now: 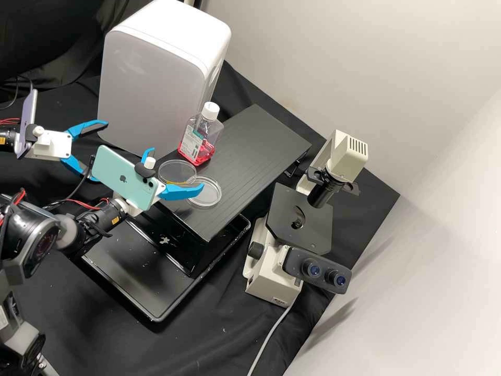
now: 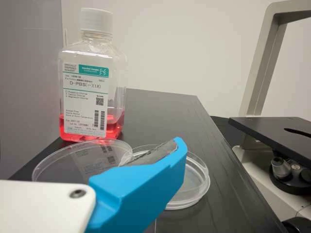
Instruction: Remove the lid from the petri dish
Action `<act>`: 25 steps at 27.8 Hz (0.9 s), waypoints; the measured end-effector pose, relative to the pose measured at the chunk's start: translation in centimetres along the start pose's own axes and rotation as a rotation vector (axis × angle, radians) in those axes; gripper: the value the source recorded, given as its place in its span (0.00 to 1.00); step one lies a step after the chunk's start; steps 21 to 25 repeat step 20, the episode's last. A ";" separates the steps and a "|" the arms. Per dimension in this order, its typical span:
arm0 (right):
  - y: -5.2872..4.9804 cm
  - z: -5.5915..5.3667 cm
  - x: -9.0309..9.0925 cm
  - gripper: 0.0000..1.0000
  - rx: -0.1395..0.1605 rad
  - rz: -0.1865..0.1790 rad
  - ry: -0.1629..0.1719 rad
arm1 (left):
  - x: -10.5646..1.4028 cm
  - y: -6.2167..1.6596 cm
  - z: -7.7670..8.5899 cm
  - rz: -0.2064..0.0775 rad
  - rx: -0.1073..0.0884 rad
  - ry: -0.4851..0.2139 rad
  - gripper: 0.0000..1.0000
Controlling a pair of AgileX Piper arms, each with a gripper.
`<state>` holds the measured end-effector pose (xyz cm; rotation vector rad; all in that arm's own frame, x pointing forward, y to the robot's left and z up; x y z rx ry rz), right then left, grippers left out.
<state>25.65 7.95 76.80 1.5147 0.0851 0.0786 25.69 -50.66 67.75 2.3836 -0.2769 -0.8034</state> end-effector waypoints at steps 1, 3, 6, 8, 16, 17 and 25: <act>0.1 -0.1 -0.2 1.00 -0.002 0.002 0.002 | -0.2 0.29 0.0 0.008 0.001 0.003 1.00; 0.4 -0.3 -0.6 1.00 -0.001 0.012 0.009 | -0.7 0.79 0.0 0.021 -0.019 0.004 1.00; 0.9 -0.4 -1.1 1.00 -0.007 0.032 0.013 | -1.2 1.32 -0.2 0.037 -0.051 0.009 1.00; 1.0 -0.5 -1.3 1.00 -0.010 0.049 0.015 | -1.5 1.41 -0.1 0.038 -0.060 0.013 1.00; 2.2 -0.7 -3.3 1.00 0.009 0.096 0.044 | -1.5 1.57 -0.2 0.043 -0.060 0.014 1.00; 2.4 -0.6 -3.6 1.00 0.021 0.098 0.053 | -1.5 1.57 -0.2 0.043 -0.060 0.014 1.00; 3.0 -0.1 -4.5 1.00 0.093 0.098 0.076 | -1.5 1.57 -0.2 0.043 -0.060 0.014 1.00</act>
